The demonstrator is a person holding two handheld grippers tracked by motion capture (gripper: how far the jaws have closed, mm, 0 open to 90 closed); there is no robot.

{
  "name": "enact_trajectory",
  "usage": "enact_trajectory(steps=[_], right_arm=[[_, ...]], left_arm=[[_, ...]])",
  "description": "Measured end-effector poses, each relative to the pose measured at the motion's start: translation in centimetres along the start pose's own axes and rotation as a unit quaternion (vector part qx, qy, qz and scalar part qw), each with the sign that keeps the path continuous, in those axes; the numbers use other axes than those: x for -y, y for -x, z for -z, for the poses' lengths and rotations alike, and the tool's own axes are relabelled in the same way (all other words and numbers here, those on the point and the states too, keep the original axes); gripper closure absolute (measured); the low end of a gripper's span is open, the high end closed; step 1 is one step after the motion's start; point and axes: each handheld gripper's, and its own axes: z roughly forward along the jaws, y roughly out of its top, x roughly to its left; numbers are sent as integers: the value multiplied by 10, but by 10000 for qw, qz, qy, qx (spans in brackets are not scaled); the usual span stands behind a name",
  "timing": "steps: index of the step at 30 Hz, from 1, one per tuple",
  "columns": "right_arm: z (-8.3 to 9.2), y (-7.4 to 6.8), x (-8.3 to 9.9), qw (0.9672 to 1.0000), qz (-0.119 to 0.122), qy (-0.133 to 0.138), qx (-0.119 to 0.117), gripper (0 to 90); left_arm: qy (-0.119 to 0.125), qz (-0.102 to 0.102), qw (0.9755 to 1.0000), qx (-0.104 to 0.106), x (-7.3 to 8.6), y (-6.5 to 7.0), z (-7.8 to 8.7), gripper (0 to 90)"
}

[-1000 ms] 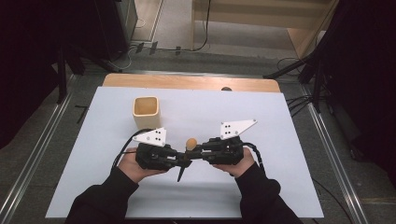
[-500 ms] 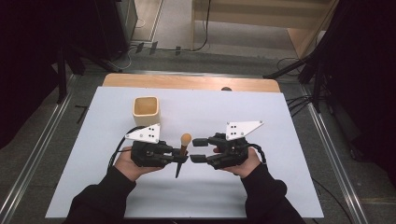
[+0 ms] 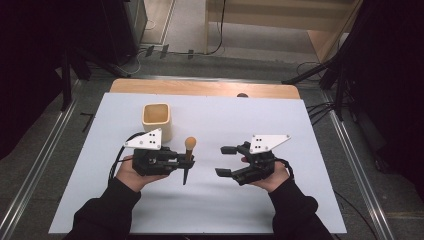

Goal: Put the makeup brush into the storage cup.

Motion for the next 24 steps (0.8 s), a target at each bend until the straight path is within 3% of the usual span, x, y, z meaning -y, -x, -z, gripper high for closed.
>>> enact_trajectory(steps=[6,13,15,24], right_arm=[[6,2,5,9999,-68,74,114,238],[9,4,18,9988,17,-148,467,206],[10,4,19,9988,0,-164,472,206],[20,6,26,9982,30,43,601,206]], left_arm=[[88,-5,9999,-146,2,-2,7,793],[94,-38,9994,-322,4,-4,13,793],[96,-85,9992,-378,5,-5,15,792],[224,24,9985,-500,11,-13,28,792]])
